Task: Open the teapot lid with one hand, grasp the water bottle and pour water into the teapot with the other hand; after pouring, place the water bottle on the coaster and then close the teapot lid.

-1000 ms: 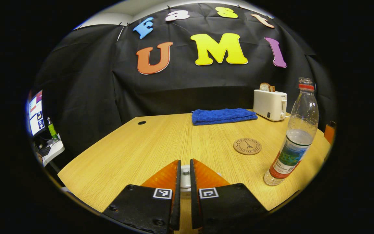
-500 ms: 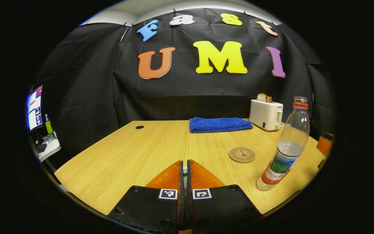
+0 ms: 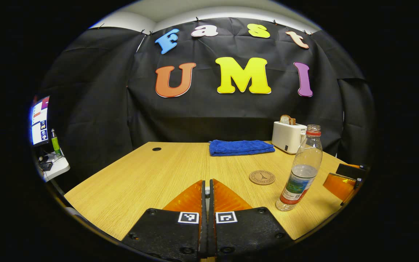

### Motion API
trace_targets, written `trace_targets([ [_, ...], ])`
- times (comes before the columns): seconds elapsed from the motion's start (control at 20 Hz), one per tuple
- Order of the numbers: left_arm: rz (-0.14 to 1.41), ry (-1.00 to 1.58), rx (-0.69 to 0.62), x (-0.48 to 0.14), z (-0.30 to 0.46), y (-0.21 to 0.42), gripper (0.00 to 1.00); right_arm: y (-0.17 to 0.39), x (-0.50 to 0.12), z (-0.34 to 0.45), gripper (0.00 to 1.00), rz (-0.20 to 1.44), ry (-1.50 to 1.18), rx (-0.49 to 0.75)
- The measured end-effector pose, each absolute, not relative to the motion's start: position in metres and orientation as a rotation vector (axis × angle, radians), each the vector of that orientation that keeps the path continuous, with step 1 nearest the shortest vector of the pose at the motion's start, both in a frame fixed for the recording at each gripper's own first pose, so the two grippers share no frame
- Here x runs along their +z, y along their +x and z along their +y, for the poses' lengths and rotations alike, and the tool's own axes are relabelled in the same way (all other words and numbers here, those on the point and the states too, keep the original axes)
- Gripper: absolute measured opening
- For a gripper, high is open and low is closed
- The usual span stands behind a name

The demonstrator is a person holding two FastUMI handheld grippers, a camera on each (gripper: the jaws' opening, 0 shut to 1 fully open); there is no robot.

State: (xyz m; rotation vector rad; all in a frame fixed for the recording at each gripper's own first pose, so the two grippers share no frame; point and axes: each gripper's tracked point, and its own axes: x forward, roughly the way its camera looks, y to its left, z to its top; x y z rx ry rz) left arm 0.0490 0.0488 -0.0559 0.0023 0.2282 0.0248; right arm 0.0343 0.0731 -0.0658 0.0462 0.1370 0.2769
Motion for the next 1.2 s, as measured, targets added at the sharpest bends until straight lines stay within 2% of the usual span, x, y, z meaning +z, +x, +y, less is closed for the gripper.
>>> trace_targets([
  [0.45, 0.216, -0.003, 0.03, -0.053, 0.07, 0.032, 0.03, 0.075, -0.097, 0.107, 0.93, 0.194, -0.074, 0.277],
  [0.8, 0.217, -0.007, 0.045, -0.057, 0.085, 0.031, 0.03, 0.087, -0.086, 0.11, 0.95, 0.167, -0.085, 0.254],
  [0.9, 0.216, -0.02, 0.052, -0.057, 0.09, 0.03, 0.03, 0.09, -0.085, 0.114, 0.92, 0.161, -0.11, 0.255],
  [1.0, 0.212, -0.034, 0.054, -0.057, 0.093, 0.029, 0.03, 0.089, -0.079, 0.119, 0.81, 0.138, -0.122, 0.261],
  [1.1, 0.213, -0.033, 0.054, -0.059, 0.098, 0.027, 0.03, 0.087, -0.074, 0.124, 0.75, 0.124, -0.155, 0.276],
  [1.2, 0.204, -0.043, 0.051, -0.057, 0.103, 0.026, 0.03, 0.09, -0.066, 0.131, 0.74, 0.11, -0.236, 0.291],
])
